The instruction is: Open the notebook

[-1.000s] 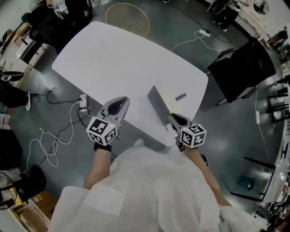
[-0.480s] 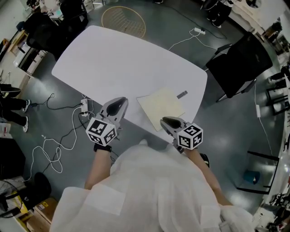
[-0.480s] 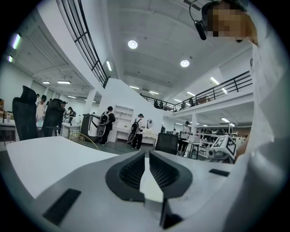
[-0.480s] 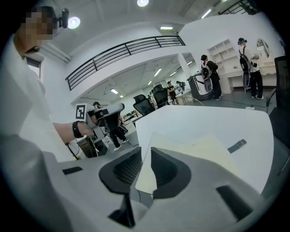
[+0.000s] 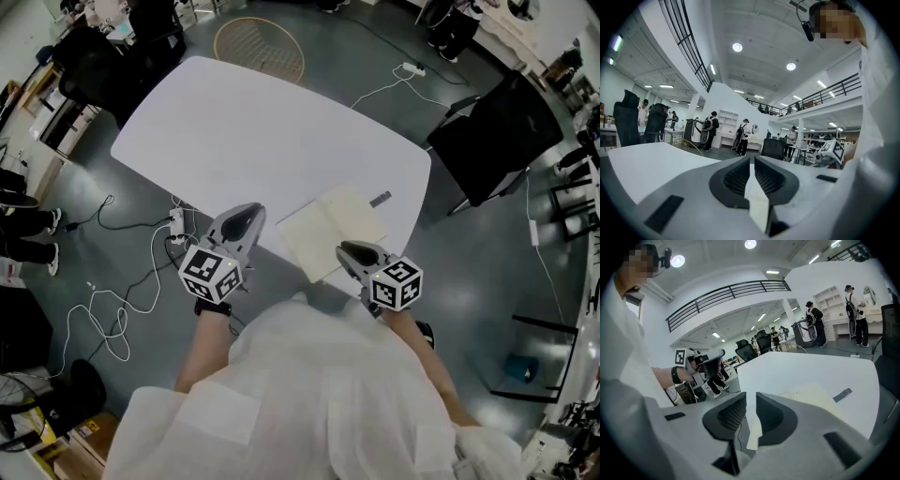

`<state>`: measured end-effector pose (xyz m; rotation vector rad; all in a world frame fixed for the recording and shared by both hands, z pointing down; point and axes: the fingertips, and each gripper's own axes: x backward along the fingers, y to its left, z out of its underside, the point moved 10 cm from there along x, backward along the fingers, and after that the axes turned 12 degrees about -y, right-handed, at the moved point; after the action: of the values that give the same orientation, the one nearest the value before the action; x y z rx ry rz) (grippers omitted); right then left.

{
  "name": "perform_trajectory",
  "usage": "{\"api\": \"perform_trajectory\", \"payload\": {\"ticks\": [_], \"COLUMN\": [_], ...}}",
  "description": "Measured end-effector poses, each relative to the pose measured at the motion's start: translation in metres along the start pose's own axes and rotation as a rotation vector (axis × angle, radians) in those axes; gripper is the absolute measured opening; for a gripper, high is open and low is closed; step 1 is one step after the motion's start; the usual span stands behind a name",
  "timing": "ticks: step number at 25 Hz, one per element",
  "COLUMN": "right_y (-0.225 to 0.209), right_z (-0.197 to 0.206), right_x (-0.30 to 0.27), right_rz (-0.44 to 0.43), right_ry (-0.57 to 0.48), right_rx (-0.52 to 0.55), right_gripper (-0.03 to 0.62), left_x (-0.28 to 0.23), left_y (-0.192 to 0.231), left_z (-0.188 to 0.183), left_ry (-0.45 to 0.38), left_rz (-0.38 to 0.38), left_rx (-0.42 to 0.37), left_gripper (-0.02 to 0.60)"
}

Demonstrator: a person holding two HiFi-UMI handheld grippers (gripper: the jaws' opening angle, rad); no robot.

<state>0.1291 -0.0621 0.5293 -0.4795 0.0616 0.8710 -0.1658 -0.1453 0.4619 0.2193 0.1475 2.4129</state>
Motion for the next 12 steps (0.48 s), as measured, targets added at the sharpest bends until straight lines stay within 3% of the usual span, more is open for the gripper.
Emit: {"api": "perform_trajectory", "payload": {"ticks": [6,12], "right_y": [-0.007,-0.028], "right_z": [-0.028,-0.075], "right_x": [0.012,0.049], "right_rz": [0.084,0.317], "right_ry": [-0.095,-0.283], "right_rx": [0.063,0.159], "right_gripper": [0.066,0.069], "left_x": [-0.002,-0.006], "left_y": [0.002,0.009], "left_z": [-0.006,-0.018], "left_ry": [-0.022,-0.058], "left_rz": [0.007,0.016], "left_rx": [-0.006,-0.021], "left_gripper": [0.031,0.031]}}
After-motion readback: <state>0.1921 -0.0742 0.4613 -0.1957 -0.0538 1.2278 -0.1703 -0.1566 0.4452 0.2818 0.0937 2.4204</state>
